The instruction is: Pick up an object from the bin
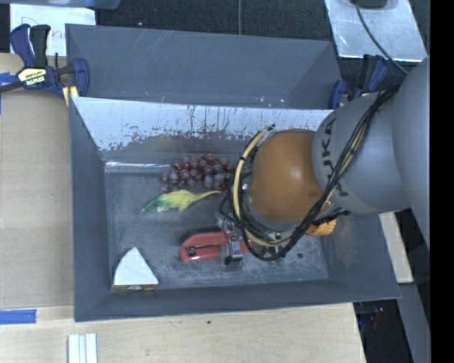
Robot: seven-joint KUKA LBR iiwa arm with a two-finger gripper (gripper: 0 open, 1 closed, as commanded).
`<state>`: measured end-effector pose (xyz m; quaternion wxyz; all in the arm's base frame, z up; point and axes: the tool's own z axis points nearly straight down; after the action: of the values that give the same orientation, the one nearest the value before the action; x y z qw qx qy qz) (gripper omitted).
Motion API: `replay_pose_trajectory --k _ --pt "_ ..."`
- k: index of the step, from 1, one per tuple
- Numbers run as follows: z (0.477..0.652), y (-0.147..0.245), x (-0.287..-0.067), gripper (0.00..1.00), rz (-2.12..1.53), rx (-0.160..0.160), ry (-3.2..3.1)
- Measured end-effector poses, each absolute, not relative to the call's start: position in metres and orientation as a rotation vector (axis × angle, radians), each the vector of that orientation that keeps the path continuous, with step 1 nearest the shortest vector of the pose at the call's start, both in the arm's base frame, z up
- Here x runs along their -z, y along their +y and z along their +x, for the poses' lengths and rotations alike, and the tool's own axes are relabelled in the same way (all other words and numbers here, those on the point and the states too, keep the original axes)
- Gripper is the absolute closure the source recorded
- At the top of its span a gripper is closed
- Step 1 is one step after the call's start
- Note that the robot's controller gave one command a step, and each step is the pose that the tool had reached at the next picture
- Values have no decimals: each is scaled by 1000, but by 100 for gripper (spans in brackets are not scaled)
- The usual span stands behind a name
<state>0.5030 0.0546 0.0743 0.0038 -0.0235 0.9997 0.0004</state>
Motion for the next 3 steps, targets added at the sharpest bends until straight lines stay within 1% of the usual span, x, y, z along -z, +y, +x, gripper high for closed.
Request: replay_pose_trajectory --k 1,2,3 --pt "503 55 -74 100 -74 -2 3133" --pt "500 54 -92 100 -74 1 3144" --pt "501 54 -135 100 -73 2 3140"
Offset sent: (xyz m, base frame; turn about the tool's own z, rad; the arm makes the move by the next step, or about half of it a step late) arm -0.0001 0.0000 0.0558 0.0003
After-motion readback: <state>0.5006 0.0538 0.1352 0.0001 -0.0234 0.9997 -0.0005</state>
